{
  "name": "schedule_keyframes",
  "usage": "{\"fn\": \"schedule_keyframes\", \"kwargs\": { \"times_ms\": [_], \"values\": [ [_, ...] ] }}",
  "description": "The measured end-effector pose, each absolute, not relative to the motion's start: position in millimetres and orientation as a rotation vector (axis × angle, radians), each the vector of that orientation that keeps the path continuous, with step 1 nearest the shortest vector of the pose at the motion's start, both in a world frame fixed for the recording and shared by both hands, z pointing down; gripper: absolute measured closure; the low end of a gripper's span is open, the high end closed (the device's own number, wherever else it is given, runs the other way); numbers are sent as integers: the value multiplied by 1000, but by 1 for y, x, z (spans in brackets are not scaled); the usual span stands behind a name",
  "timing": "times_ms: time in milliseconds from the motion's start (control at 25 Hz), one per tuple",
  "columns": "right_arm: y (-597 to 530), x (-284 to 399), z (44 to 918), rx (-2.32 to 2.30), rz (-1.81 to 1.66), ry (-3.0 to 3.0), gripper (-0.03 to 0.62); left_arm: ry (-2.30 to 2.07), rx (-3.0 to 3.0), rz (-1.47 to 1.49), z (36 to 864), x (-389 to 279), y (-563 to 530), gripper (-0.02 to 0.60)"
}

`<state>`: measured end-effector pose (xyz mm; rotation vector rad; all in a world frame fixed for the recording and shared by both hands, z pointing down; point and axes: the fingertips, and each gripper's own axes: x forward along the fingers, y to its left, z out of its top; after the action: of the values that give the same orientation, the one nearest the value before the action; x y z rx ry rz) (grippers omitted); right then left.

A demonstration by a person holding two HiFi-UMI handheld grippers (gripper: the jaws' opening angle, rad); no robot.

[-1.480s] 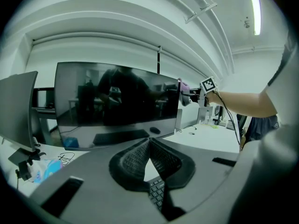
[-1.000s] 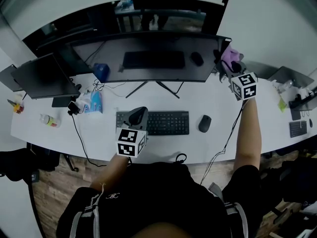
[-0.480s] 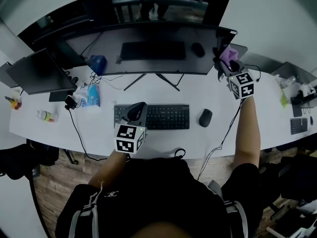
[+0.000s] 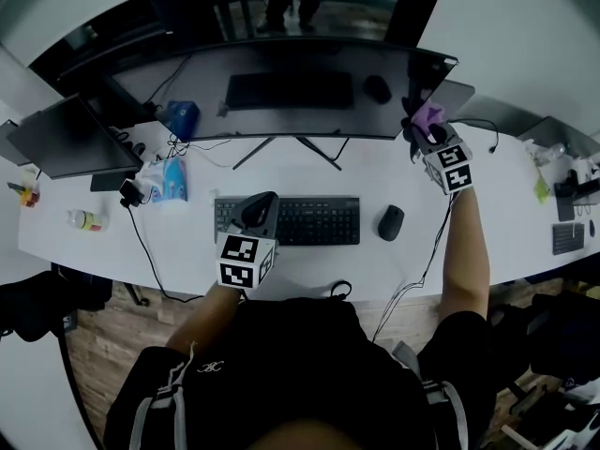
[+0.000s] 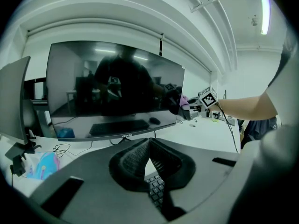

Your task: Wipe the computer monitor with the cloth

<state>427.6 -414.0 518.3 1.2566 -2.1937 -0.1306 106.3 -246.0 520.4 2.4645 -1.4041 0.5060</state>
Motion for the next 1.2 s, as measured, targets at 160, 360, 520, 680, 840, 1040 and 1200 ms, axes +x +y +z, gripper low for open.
{"fn": "schedule_keyframes", "kwargs": {
  "times_ms": [160,360,520,680,840,1040,1200],
  "values": [
    [-415,425,535,1229,-111,-2173,511,-1394,2457,520,526,108,-250,569],
    [-420,429,563,1202,-80,-2127,511,-1399,2432,539,535,108,-253,568],
    [-420,425,577,1208,-34,-2101,511,-1398,2423,544,539,107,-252,568],
    [-420,424,597,1200,7,-2071,511,-1404,2411,541,542,103,-251,568],
    [-420,422,620,1216,69,-2051,511,-1413,2400,541,545,99,-251,569],
    [-421,425,653,1274,179,-2029,511,-1423,2386,549,548,92,-250,568],
    [-419,424,669,1393,389,-2088,511,-1431,2370,555,552,85,-249,568]
  ]
}}
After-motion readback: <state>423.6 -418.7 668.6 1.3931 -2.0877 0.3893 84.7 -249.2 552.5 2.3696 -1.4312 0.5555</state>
